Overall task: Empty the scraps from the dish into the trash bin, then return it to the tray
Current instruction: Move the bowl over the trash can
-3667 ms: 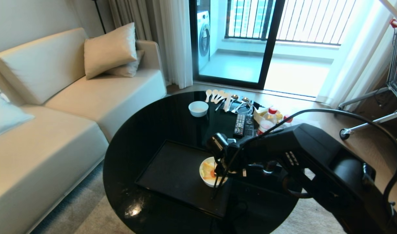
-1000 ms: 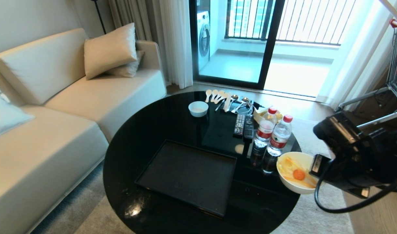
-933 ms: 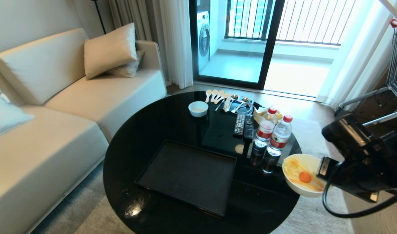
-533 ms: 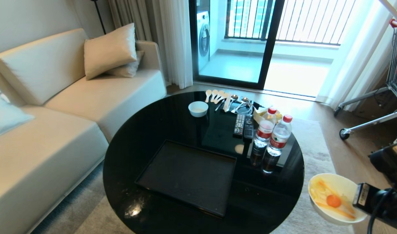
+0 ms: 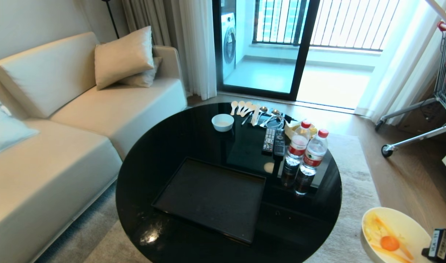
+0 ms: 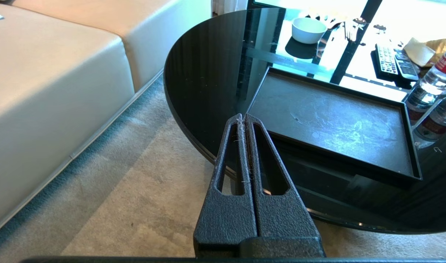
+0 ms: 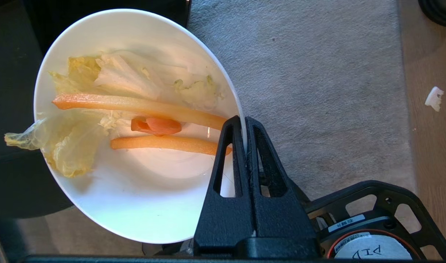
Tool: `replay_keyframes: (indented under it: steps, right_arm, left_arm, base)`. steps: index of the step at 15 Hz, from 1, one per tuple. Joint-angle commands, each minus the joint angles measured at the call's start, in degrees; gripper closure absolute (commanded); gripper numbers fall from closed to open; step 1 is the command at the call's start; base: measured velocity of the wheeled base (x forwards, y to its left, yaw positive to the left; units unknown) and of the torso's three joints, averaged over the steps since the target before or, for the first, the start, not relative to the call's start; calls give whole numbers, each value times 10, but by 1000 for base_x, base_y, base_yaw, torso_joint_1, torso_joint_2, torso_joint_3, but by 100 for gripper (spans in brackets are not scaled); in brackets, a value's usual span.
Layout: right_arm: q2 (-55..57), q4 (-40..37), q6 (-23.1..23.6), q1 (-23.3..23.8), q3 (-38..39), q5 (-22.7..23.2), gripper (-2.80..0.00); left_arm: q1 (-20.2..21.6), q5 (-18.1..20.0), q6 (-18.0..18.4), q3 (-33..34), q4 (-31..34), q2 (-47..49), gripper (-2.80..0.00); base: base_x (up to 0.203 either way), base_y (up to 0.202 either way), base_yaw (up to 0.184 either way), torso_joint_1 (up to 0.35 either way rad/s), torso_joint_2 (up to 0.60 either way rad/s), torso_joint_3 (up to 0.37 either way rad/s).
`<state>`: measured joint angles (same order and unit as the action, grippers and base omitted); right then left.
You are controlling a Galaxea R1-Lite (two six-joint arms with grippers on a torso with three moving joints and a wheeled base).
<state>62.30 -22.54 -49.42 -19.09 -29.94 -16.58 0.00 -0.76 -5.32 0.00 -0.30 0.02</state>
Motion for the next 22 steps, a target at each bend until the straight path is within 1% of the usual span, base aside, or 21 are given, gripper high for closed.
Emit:
replay_keyframes:
  steps: [1, 12, 22]
  right_arm:
    - [-25, -1, -2, -1, 12, 0, 0]
    - [-61, -14, -1, -1, 32, 1, 0]
    - [-73, -25, 3, -1, 30, -1, 0]
  left_arm:
    - [0, 0, 0, 0, 0, 0, 0]
    - [0, 0, 0, 0, 0, 0, 0]
    - [0, 0, 0, 0, 0, 0, 0]
  base:
    - [0, 0, 0, 0, 0, 0]
    - [0, 0, 0, 0, 0, 0]
    - [0, 0, 0, 0, 0, 0]
